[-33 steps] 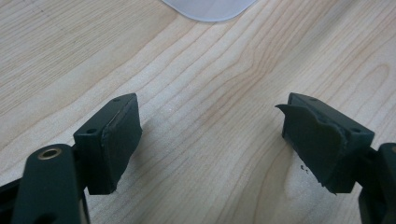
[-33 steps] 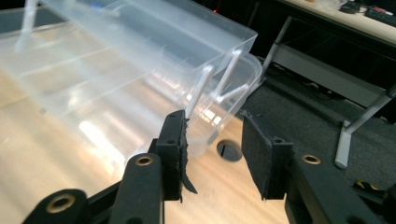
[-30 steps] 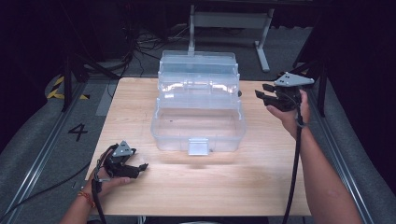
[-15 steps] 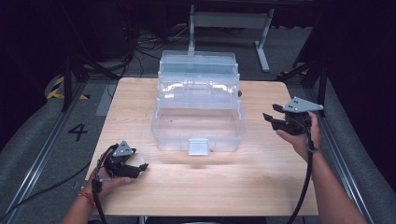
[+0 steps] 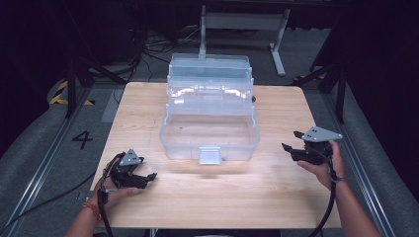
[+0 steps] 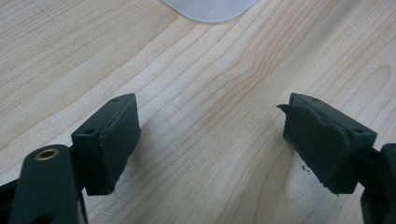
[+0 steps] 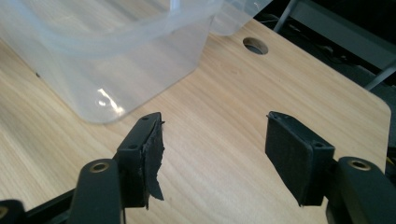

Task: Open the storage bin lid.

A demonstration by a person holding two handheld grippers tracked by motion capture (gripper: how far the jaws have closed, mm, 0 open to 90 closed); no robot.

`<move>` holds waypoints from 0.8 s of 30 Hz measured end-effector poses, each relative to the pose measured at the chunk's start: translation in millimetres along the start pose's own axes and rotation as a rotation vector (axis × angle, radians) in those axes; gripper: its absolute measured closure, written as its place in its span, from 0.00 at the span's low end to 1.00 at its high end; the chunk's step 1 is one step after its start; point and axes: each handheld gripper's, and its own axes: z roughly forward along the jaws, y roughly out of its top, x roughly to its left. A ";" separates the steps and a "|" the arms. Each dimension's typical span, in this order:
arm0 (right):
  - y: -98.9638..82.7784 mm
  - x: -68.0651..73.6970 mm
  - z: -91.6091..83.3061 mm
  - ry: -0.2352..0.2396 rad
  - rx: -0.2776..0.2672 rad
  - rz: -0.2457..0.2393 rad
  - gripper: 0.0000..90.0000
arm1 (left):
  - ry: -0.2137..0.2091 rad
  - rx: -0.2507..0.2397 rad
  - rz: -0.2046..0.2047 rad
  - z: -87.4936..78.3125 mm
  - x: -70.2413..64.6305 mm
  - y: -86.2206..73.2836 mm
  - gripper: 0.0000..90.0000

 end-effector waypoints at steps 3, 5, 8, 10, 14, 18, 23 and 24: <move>-13.6 -0.1 -0.4 -0.002 0.012 0.015 0.39 | 0.000 0.000 0.000 0.0 0.0 0.0 0.21; -22.9 -0.3 -0.6 -0.009 0.028 0.029 0.39 | 0.000 0.000 0.000 0.0 0.0 0.0 0.21; -36.7 0.5 -1.8 -0.007 0.040 0.059 0.37 | 0.003 0.004 -0.001 -0.3 -0.2 0.1 0.21; -44.1 1.3 -2.0 -0.011 0.050 0.084 0.35 | 0.002 0.006 -0.004 -0.4 -0.5 0.0 0.21; -64.1 2.6 -4.0 0.039 0.054 0.125 0.33 | 0.001 0.001 -0.004 -0.1 -0.3 -0.1 0.21; -84.2 3.1 -3.3 0.022 0.092 0.156 0.29 | 0.000 0.000 -0.003 0.0 -0.1 0.0 0.21; -101.8 2.1 -1.8 0.018 0.097 0.213 0.27 | 0.002 0.004 -0.002 -0.2 -0.2 0.2 0.21; -104.0 2.5 -0.5 0.020 0.101 0.219 0.26 | 0.002 0.004 -0.002 -0.2 -0.2 0.2 0.21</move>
